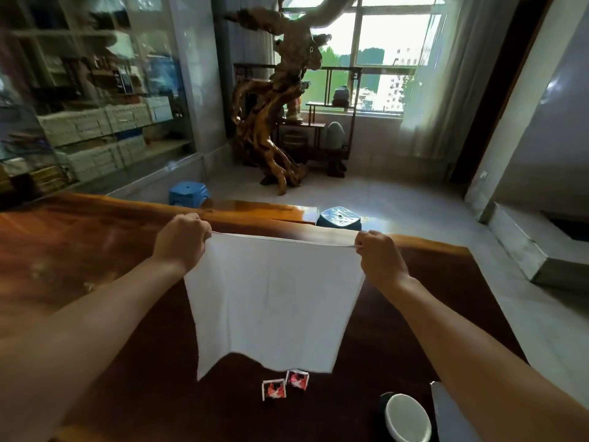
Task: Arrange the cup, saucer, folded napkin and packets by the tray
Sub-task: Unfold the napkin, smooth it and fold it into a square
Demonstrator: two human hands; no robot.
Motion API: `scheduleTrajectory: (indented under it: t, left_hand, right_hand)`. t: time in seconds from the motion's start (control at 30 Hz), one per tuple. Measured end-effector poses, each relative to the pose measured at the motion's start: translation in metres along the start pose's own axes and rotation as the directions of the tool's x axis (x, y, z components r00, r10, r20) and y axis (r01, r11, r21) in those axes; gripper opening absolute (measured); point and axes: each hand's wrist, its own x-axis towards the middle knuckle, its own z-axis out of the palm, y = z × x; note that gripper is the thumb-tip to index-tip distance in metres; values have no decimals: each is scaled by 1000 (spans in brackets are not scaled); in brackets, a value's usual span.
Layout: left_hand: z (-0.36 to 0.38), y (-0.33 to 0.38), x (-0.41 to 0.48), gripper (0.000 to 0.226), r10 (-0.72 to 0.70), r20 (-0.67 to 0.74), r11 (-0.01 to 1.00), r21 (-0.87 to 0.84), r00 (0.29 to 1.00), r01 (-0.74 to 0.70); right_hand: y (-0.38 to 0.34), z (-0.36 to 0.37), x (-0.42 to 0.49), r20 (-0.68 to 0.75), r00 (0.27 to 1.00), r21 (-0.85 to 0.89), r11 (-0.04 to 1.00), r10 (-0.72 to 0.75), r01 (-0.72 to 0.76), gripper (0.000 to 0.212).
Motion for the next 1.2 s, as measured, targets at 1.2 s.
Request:
scheduleTrajectory:
  t: [1.2]
  left_hand:
    - [74,-220,57,20,-283,129,944,-135,950,300]
  right_hand:
    - [-118,94,117,19,999,-7,999,42,-42,19]
